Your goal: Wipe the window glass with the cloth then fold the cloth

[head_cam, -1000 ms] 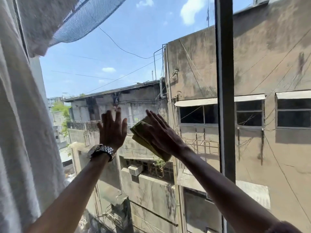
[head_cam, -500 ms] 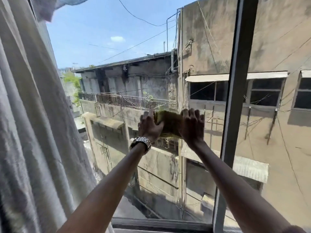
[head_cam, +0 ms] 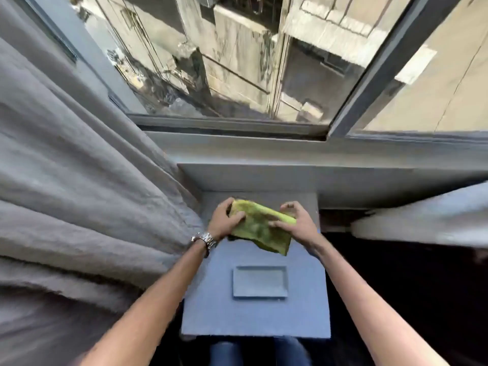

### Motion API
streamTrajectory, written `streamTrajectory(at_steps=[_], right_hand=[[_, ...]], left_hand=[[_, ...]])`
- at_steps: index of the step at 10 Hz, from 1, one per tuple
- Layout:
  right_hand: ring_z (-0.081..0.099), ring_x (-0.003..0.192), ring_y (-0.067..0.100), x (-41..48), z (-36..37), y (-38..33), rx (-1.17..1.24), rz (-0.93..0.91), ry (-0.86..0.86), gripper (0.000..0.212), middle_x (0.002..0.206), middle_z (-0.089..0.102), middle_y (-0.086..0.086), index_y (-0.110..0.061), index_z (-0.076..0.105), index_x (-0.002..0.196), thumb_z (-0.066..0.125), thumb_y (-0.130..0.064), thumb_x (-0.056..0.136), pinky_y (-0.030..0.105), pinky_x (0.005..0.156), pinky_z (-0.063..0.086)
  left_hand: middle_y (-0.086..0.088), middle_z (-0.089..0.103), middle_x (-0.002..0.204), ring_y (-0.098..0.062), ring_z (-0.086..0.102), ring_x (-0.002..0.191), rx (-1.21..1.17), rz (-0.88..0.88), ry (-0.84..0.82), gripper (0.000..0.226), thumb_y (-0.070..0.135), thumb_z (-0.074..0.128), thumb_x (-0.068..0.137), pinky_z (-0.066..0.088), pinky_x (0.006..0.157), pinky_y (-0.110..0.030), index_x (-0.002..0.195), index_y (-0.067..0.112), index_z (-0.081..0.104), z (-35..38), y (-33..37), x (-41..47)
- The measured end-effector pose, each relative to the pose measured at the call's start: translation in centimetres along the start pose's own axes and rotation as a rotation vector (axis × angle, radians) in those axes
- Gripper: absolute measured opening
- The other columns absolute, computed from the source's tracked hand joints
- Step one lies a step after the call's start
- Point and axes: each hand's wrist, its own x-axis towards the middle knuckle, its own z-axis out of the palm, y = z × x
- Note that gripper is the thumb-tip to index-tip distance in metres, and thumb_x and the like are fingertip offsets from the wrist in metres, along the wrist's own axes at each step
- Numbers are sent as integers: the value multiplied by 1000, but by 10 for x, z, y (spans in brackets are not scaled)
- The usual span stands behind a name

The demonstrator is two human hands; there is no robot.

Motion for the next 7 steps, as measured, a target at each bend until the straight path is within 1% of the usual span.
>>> streamTrajectory(at_steps=[1,2,3,4,5,6,7], right_hand=[[57,76,22,-2,34,117,188,298,-12,47,88,60,18,-13,55,116,74,15,82,25,61,51],[59,69,20,6,57,208,154,402,-40,50,83,64,16,-8,54,119,68,22,81,15,54,55],[62,80,28,22,83,269,58,447,-35,49,101,63,24,-16,54,111,68,20,82,28,66,60],[64,96,38,42,106,306,-65,431,1,55,112,62,24,-10,52,121,76,13,78,51,89,58],[58,83,28,54,120,326,-130,376,13,56,102,58,12,-10,52,124,78,8,78,40,80,53],[63,88,31,53,123,332,-161,365,-7,60,102,60,9,-9,48,130,73,12,80,37,80,54],[57,120,36,30,114,329,-256,397,12,66,128,58,20,-5,41,140,63,16,82,45,101,50]], left_hand=[[7,67,81,-4,63,73,-112,-198,-40,20,0,70,88,50,63,-5,87,19,63,59,-102,-12],[1,69,81,-7,65,74,-213,-374,-51,25,-8,65,88,51,57,-5,87,17,61,108,-188,-19],[-2,70,81,-10,67,72,-334,-539,-2,27,-11,66,84,55,55,-11,93,14,64,152,-254,-23],[-1,69,80,4,68,61,-389,-611,90,33,-15,68,82,55,56,-10,109,4,64,190,-303,-20],[-11,72,93,-14,70,82,-472,-613,158,38,-15,68,84,58,70,-18,117,3,63,210,-329,-16],[-11,66,120,-17,67,98,-464,-602,176,49,-10,70,85,57,77,-9,131,1,58,213,-336,-7],[-14,56,145,-27,57,133,-377,-652,155,63,4,74,88,48,111,-29,146,3,47,203,-318,-12]])
